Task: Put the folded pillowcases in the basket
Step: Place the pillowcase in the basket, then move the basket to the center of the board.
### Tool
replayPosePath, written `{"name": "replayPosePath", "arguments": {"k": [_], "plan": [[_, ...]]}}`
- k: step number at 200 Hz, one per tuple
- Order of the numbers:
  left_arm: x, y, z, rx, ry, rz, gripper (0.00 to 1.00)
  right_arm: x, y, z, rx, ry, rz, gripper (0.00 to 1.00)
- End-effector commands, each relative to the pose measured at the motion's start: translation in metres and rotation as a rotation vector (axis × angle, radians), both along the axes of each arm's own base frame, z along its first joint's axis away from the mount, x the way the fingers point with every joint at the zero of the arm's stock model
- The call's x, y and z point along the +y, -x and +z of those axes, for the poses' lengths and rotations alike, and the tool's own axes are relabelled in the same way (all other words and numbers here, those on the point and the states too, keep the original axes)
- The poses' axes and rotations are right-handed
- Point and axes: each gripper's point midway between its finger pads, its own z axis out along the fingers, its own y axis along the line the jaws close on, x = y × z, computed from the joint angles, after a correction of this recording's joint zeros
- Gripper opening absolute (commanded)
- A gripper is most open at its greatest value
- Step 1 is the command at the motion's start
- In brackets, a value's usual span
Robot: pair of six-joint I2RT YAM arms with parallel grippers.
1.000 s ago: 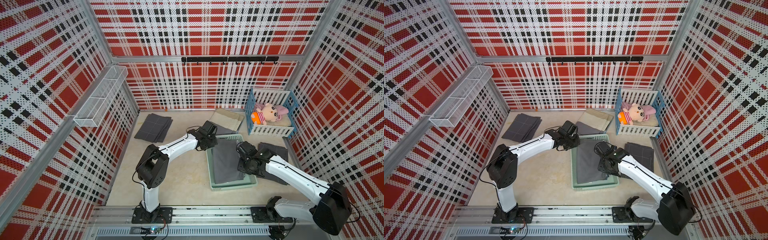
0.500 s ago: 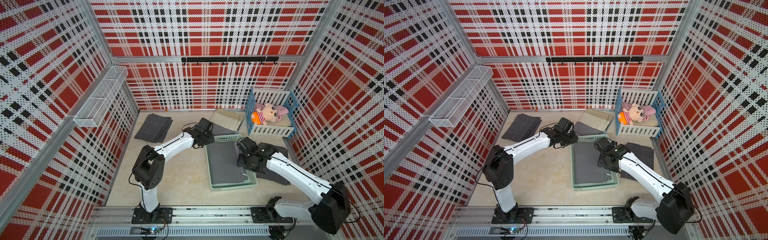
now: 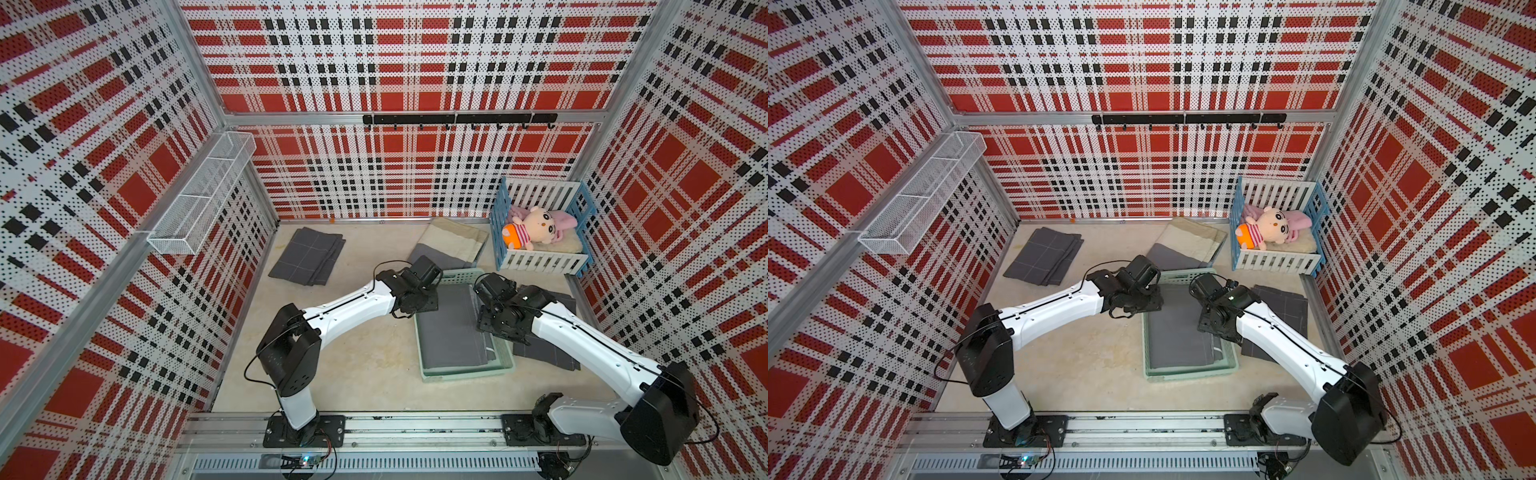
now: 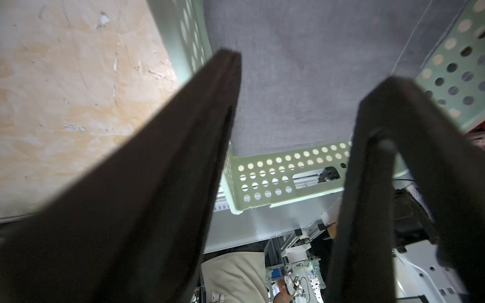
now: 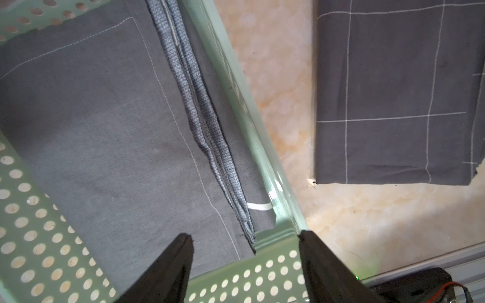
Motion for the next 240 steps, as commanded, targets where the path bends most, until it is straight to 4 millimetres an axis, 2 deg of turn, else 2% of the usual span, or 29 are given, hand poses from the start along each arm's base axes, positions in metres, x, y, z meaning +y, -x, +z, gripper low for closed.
{"name": "replayPosePath", "arguments": {"k": [1,49,59,88,132,149,153,167,182,218,240], "plan": [[0.017,0.008,-0.017,0.004,-0.125,0.004,0.47,-0.002,-0.006,0.006,-0.014,0.014,-0.020,0.71],[0.023,0.013,0.020,-0.087,-0.138,0.004,0.50,0.000,-0.002,0.000,-0.015,-0.026,-0.037,0.71],[0.028,0.014,0.023,-0.096,-0.139,0.009,0.52,0.001,-0.001,-0.001,-0.013,-0.034,-0.037,0.71],[0.041,0.021,-0.005,-0.028,-0.184,-0.008,0.52,0.004,-0.005,-0.004,-0.010,-0.034,-0.034,0.73],[0.029,0.023,-0.036,0.025,-0.186,-0.049,0.53,0.006,-0.013,-0.002,-0.007,-0.008,-0.030,0.76],[0.031,0.022,-0.047,0.036,-0.210,-0.053,0.46,0.006,-0.015,0.000,-0.012,-0.006,-0.030,0.75],[0.032,0.022,-0.048,0.036,-0.215,-0.052,0.41,0.006,-0.015,0.001,-0.014,-0.005,-0.032,0.75],[0.040,0.018,-0.051,0.037,-0.233,-0.043,0.17,0.005,-0.015,0.001,-0.015,-0.002,-0.034,0.74],[0.057,0.010,-0.050,0.038,-0.239,-0.015,0.00,0.004,-0.015,0.001,-0.015,0.001,-0.037,0.75],[0.103,-0.015,-0.042,0.023,-0.261,0.014,0.00,0.002,-0.017,-0.002,-0.006,0.010,-0.039,0.74],[0.139,-0.030,-0.039,0.023,-0.309,0.045,0.00,0.001,-0.022,-0.005,0.002,0.011,-0.042,0.74]]}}
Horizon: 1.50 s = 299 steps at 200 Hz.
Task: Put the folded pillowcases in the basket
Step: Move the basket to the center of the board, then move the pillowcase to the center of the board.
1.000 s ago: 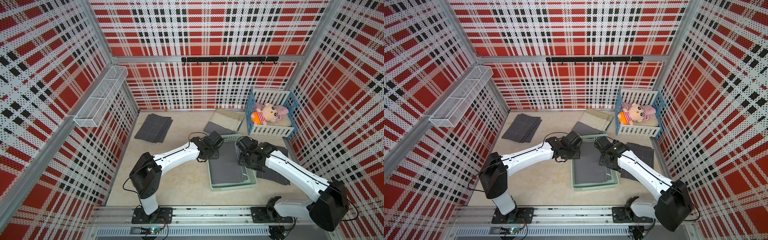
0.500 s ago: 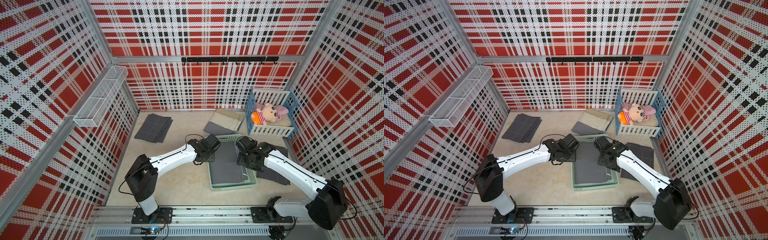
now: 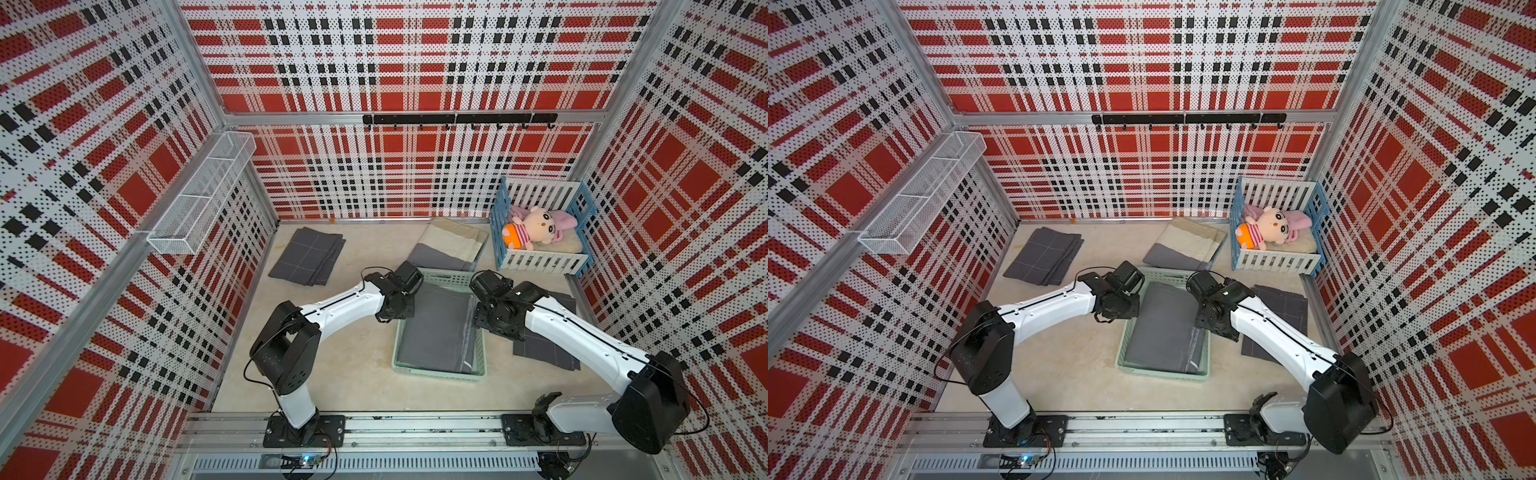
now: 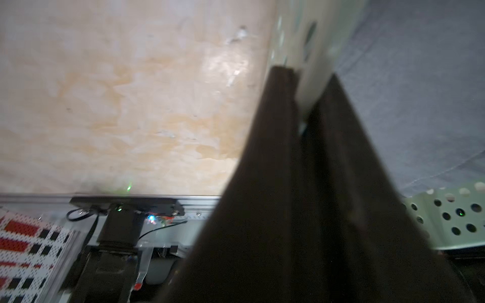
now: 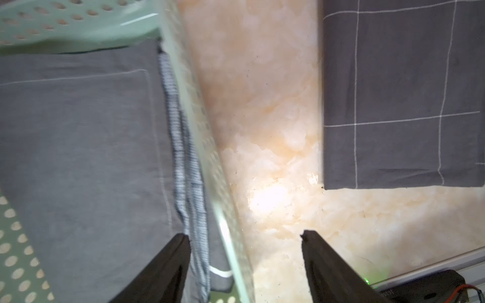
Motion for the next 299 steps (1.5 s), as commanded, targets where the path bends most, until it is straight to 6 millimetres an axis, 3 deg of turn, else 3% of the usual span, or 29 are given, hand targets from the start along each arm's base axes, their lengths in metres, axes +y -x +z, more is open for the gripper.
{"name": "replayPosePath", "arguments": {"k": [1,50,102,136,157,168,196,222,265,299], "plan": [[0.046,-0.015,0.007,-0.026,-0.088,0.015,0.00,-0.004,-0.011,0.003,-0.010,0.013,-0.011,0.74],[0.092,-0.035,0.011,-0.034,-0.163,0.025,0.00,-0.021,-0.026,-0.004,0.005,0.005,-0.080,0.75],[0.145,-0.052,0.011,-0.020,-0.203,0.083,0.00,-0.064,-0.047,-0.022,0.029,-0.008,-0.260,0.75],[0.152,-0.060,0.012,-0.015,-0.174,0.111,0.00,-0.100,-0.054,-0.043,0.069,-0.036,-0.370,0.75],[0.151,-0.061,0.014,-0.021,-0.180,0.116,0.26,-0.115,-0.057,-0.055,0.099,-0.047,-0.397,0.75],[0.152,-0.060,0.019,-0.033,-0.184,0.121,0.34,-0.118,-0.058,-0.060,0.111,-0.045,-0.398,0.75],[0.152,-0.062,0.035,-0.075,-0.165,0.145,0.40,-0.108,-0.054,-0.087,0.170,-0.092,-0.392,0.75],[0.142,-0.070,0.066,-0.143,-0.113,0.161,0.42,-0.093,-0.044,-0.114,0.227,-0.172,-0.385,0.75],[0.111,-0.087,0.117,-0.243,-0.052,0.131,0.43,-0.056,-0.040,-0.122,0.239,-0.234,-0.276,0.74],[0.081,-0.094,0.133,-0.271,-0.011,0.106,0.43,0.007,-0.039,-0.128,0.259,-0.274,-0.145,0.73]]}}
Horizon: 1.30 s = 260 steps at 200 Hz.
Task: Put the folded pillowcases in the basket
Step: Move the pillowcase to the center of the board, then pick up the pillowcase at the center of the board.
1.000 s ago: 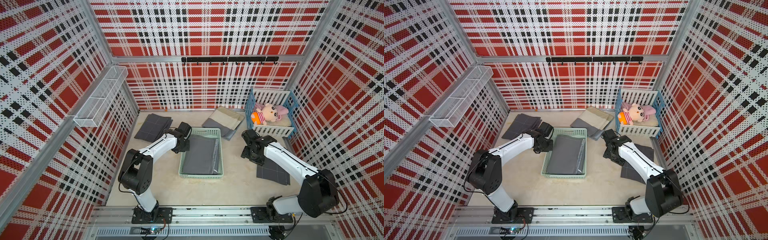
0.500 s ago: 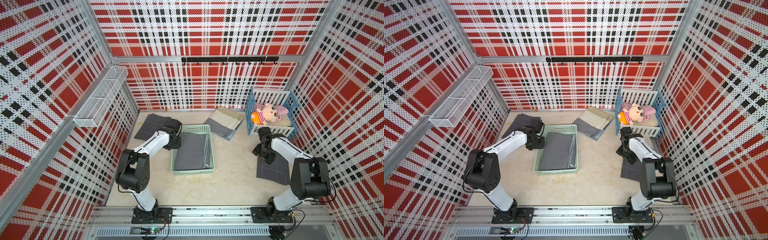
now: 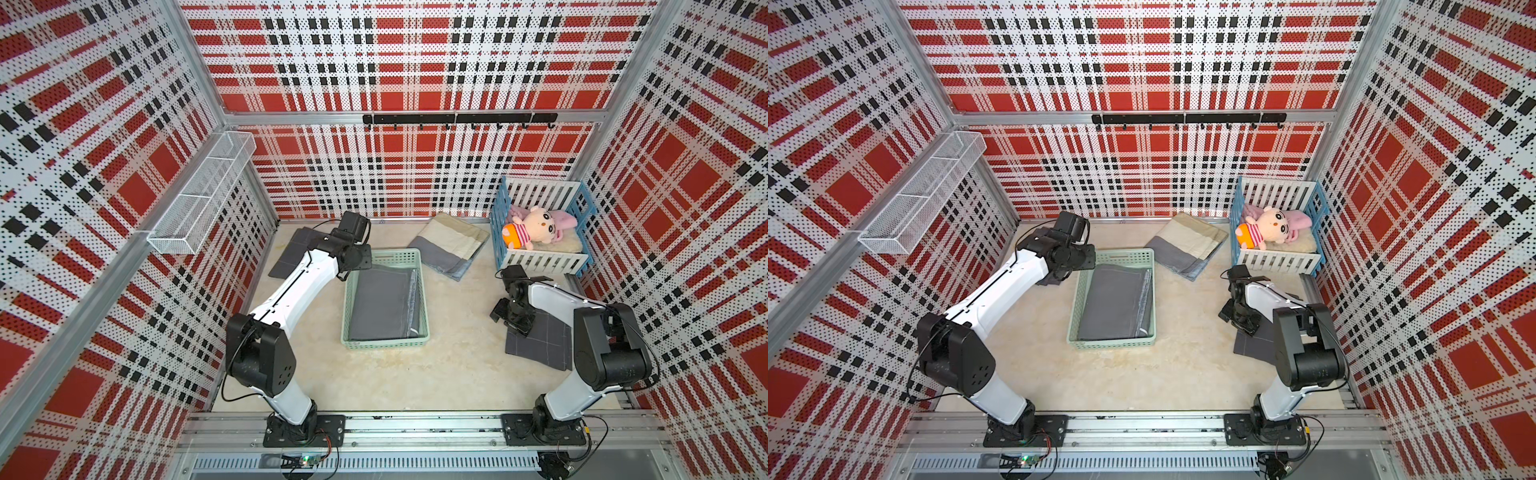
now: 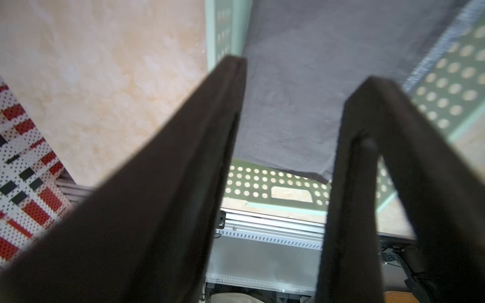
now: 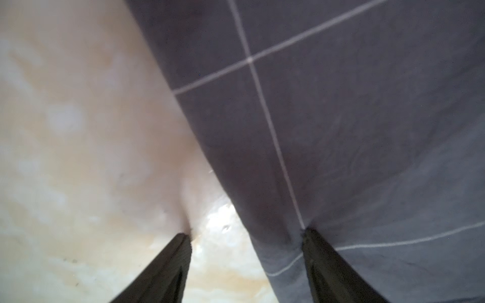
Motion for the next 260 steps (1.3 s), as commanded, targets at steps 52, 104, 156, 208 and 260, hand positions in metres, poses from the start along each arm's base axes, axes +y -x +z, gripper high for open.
{"name": "replayPosePath", "arguments": {"k": [52,104,156,208,260], "plan": [[-0.059,-0.004,0.013,-0.001,0.066,-0.070,0.43,0.154,-0.012,-0.008,-0.005,-0.218,0.217,0.73],[-0.099,-0.005,0.011,0.006,0.096,-0.126,0.43,0.162,-0.024,0.035,-0.090,-0.230,0.231,0.74],[-0.178,-0.015,0.008,0.019,0.179,-0.245,0.43,0.100,-0.014,0.086,-0.157,-0.075,0.210,0.76],[-0.252,-0.012,-0.040,0.110,0.229,-0.354,0.44,0.025,0.025,0.083,-0.176,-0.053,0.064,0.77],[-0.302,-0.012,-0.088,0.174,0.345,-0.408,0.46,0.012,0.046,0.058,-0.123,-0.028,0.055,0.82]]}}
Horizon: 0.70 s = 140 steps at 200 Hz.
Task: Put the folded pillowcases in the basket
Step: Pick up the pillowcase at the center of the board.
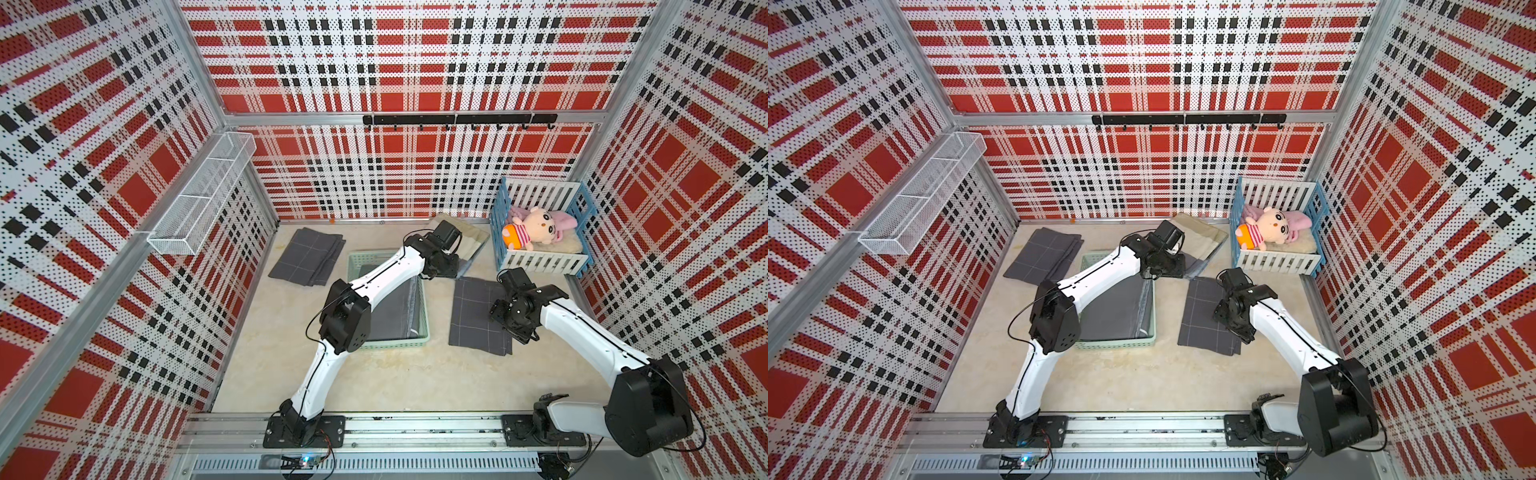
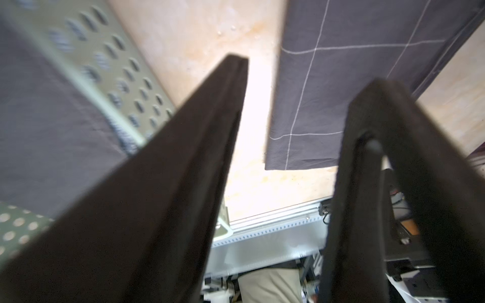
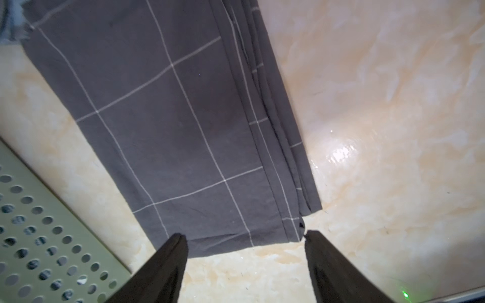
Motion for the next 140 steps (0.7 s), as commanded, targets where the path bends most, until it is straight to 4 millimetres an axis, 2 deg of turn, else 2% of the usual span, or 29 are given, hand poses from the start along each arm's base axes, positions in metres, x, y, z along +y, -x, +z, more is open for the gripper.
{"name": "replayPosePath", "arguments": {"k": [1,44,96,140], "plan": [[-0.029,-0.006,0.001,0.008,0.119,-0.021,0.46,-0.006,0.007,-0.009,0.006,0.022,0.006,0.82],[-0.050,-0.007,-0.032,0.071,0.165,-0.016,0.47,-0.011,0.021,-0.034,0.057,0.038,-0.005,0.84],[-0.049,-0.005,-0.074,0.149,0.139,0.029,0.44,-0.017,0.019,-0.049,0.116,0.092,0.021,0.84],[-0.048,0.001,-0.097,0.194,0.120,0.038,0.40,-0.023,0.015,-0.058,0.146,0.123,0.030,0.85]]}}
